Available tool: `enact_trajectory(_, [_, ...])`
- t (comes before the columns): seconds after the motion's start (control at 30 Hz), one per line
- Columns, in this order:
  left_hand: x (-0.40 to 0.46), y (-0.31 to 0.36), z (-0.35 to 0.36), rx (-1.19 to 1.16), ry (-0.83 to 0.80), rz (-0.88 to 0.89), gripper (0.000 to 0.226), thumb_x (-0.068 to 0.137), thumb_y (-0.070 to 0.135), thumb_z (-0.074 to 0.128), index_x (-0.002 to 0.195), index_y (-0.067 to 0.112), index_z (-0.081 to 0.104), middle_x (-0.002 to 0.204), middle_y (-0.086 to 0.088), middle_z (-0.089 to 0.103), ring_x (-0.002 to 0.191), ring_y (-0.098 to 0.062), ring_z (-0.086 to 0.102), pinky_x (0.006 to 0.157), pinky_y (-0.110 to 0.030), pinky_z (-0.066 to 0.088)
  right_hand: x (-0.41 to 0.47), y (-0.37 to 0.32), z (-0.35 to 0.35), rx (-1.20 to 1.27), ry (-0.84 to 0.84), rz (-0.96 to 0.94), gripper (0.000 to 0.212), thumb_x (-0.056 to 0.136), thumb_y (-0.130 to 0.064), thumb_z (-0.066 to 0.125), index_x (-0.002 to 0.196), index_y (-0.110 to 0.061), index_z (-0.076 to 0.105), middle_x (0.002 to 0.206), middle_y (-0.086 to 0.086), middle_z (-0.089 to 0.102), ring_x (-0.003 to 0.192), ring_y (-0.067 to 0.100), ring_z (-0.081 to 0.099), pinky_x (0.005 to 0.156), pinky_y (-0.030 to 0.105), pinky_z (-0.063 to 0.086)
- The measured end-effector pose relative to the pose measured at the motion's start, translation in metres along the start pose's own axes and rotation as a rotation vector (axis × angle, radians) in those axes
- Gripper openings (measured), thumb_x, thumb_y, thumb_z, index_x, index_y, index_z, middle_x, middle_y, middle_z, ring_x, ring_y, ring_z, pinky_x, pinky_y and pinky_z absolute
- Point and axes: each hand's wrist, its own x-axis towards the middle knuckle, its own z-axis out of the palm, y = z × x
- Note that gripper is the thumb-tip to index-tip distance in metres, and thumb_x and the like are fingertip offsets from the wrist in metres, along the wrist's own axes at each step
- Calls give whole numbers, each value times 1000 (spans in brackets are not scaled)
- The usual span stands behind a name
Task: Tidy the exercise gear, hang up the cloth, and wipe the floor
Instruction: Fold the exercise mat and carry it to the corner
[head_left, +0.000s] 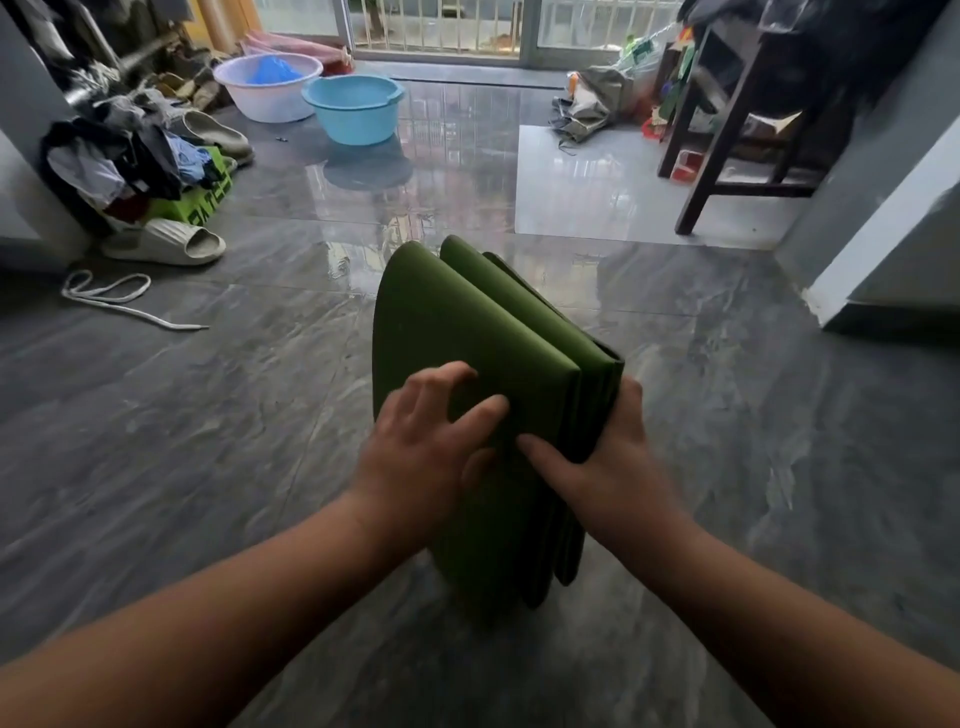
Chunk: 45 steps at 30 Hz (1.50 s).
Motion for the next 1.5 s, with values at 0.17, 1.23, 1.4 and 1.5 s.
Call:
enact_trajectory(0.17, [46,-20,-58,47,-158,139,79,72,32,78,138,34,34,153,-6,22,148,-33,13,118,-57,19,-6,6,-8,-11,29,-99,62,79,-22,79,120,-41,36,103,-13,55,92,-5,58,66,10,48])
enact_trajectory(1.23, [38,-15,-60,303,-333,97,68,83,45,60,144,39,30,122,2,52,106,-22,49,83,-36,39,19,-94,-15,-1171,-352,-308,84,79,-50,65,150,-33,22,154,-1,36,141,23,35,119,49,21])
enact_trajectory(1.4, [40,-23,-51,391,-156,39,62,79,42,63,136,30,43,109,-9,56,93,-30,51,77,-42,40,26,-69,-3,-1121,-54,-481,54,79,-31,62,131,-21,54,123,3,65,108,30,60,95,45,43])
enact_trajectory(1.5, [25,-25,-31,353,-29,56,54,80,34,66,131,27,49,107,-13,57,91,-33,51,78,-43,38,23,-42,7,-1067,85,-589,46,81,-26,65,125,-17,58,119,6,65,106,32,59,91,46,41])
